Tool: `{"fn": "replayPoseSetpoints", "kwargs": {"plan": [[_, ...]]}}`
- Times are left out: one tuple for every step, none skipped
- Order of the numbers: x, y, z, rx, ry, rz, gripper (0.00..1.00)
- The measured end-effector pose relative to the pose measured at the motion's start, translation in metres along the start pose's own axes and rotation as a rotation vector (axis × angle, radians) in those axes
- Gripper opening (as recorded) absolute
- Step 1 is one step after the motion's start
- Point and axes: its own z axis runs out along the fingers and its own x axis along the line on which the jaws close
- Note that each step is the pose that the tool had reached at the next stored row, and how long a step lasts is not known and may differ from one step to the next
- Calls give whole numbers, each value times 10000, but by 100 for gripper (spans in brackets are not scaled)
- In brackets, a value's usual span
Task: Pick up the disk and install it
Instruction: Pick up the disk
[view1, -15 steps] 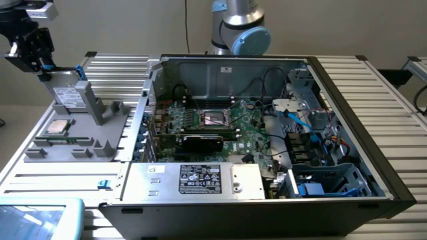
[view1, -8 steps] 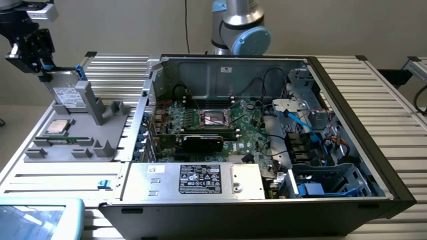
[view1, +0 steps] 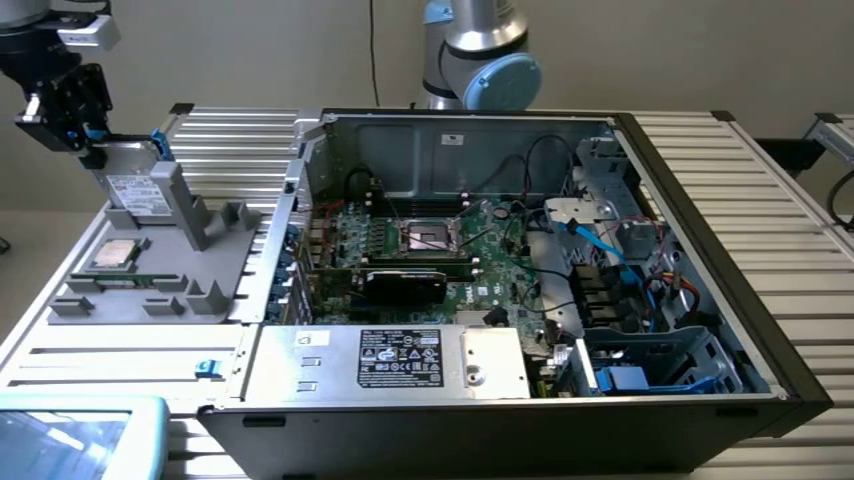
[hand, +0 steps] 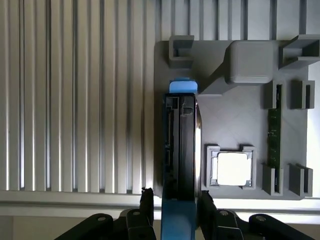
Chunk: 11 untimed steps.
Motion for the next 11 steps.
{"fn": "replayPoseSetpoints", "kwargs": {"plan": [[0, 0, 2, 2, 0, 3, 47], [0, 0, 4, 2, -6, 5, 47], [0, 0, 6, 0, -21, 7, 47], [0, 0, 7, -2, -46, 8, 47], [1, -1, 9, -5, -85, 9, 47], [0, -1, 10, -5, -133, 8, 47], [-1, 0, 10, -5, -171, 7, 47], [-1, 0, 9, -3, -184, 6, 47], [-1, 0, 9, -2, -185, 5, 47], [-1, 0, 9, -1, -187, 6, 47], [0, 0, 10, -2, -187, 7, 47]]}}
